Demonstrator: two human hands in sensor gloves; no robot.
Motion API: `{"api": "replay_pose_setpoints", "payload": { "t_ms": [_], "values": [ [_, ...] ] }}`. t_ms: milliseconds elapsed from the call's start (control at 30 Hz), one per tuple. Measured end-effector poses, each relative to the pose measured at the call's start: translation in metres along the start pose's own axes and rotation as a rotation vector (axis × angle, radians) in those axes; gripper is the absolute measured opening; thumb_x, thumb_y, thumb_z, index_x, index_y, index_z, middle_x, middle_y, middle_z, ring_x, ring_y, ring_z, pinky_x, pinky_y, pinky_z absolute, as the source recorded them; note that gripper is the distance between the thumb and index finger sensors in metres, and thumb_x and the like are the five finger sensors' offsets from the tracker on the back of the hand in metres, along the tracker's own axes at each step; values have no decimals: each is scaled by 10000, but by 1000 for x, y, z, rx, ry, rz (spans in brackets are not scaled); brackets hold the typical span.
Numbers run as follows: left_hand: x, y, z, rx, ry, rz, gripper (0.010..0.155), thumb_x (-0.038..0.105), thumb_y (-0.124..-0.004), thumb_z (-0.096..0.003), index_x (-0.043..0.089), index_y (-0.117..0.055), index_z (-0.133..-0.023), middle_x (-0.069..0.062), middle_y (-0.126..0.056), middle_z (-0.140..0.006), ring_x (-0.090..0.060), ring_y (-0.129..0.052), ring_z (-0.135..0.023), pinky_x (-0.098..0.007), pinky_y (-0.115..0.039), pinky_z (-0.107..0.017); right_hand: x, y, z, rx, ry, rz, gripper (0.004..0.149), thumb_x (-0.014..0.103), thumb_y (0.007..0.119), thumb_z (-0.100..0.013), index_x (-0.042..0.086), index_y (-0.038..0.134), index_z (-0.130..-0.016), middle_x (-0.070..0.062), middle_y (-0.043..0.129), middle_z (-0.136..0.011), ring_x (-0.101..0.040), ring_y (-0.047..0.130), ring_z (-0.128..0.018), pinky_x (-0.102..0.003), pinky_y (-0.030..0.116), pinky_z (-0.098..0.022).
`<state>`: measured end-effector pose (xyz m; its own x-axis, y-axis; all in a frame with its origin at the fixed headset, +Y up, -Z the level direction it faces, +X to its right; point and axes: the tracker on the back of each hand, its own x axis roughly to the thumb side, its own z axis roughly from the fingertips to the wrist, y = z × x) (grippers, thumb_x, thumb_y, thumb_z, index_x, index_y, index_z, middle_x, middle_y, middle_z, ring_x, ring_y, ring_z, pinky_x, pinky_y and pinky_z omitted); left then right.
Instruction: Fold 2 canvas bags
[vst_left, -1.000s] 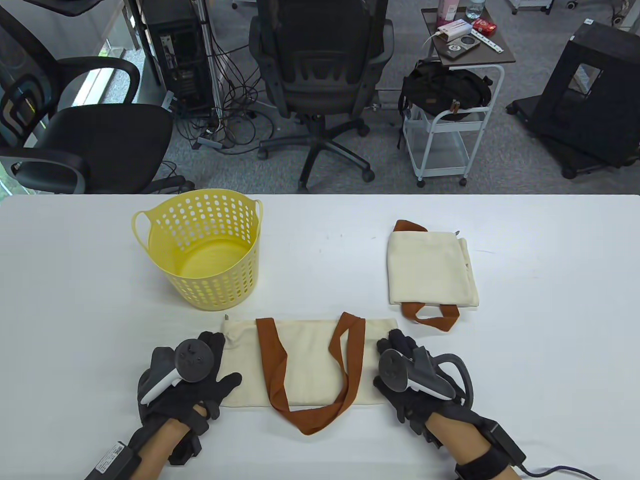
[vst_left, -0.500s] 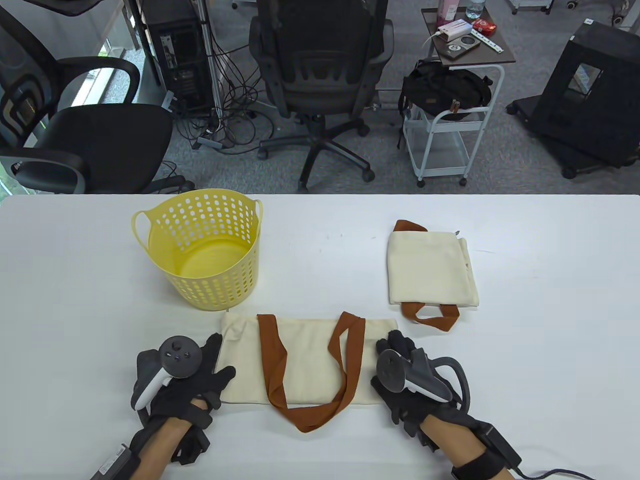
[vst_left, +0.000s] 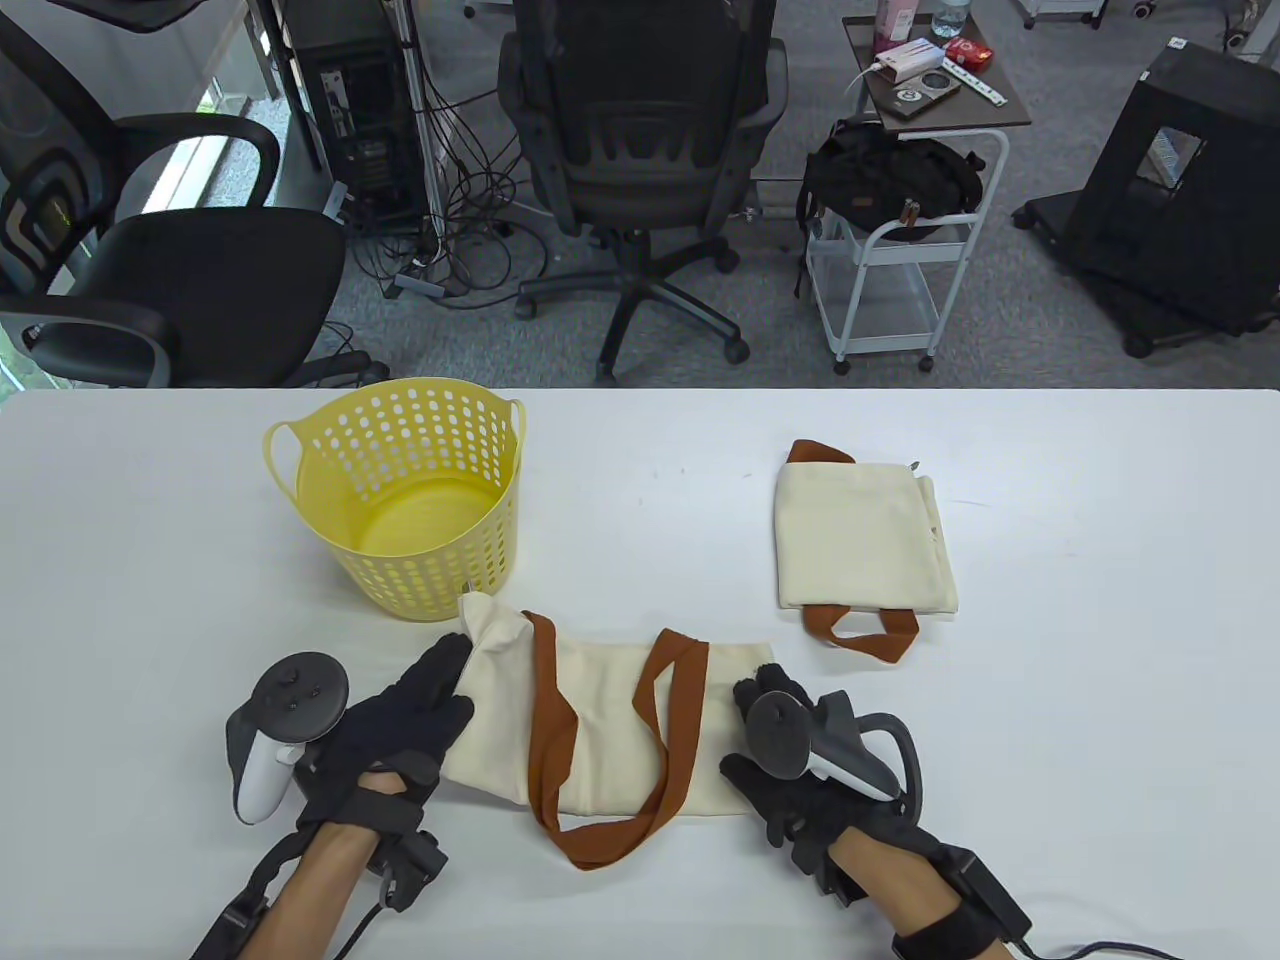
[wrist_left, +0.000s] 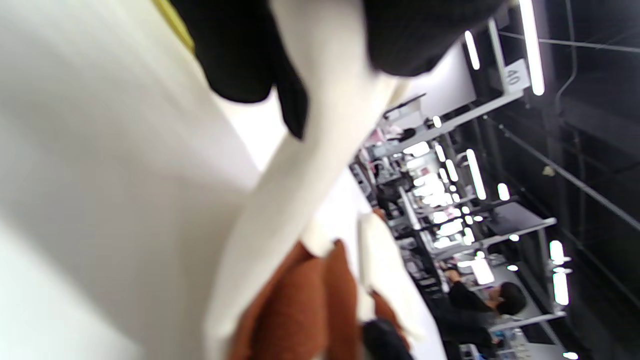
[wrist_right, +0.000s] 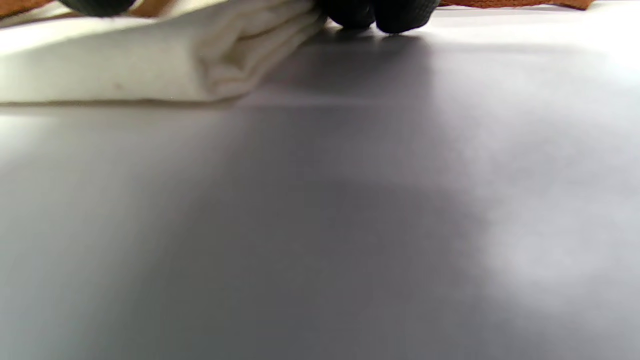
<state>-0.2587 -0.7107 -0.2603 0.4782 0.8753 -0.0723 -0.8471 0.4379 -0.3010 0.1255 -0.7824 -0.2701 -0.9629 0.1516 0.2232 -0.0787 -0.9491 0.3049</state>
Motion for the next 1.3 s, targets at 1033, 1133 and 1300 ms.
{"api": "replay_pose_setpoints", "payload": {
  "t_ms": [1033, 1133, 1300],
  "values": [
    [0, -141, -69, -283, -9, 129, 636, 447, -729, -483, 242, -500, -1039, -70, -687, -1044, -253, -920, -867, -482, -731, -707, -17, -9, 9, 59, -64, -734, 794, 536, 686, -472, 281, 216, -1059, -181, 355, -1135, -421, 506, -1039, -547, 508, -760],
    [2, -145, -67, -282, -22, 97, 664, 469, -733, -474, 242, -477, -1043, -93, -635, -1064, -266, -869, -914, -483, -699, -723, 3, -11, 15, 4, -69, -536, 807, 535, 737, -463, 366, 207, -1047, -166, 339, -1145, -430, 497, -1048, -554, 495, -771],
    [12, -146, -64, -312, -75, 75, 695, 471, -737, -470, 233, -436, -1048, -123, -491, -1100, -334, -752, -972, -528, -635, -736, 24, -4, 12, -81, -17, -41, 762, 517, 775, -449, 353, 352, -1061, -130, 361, -1152, -372, 536, -1049, -527, 523, -767]
  ]
}}
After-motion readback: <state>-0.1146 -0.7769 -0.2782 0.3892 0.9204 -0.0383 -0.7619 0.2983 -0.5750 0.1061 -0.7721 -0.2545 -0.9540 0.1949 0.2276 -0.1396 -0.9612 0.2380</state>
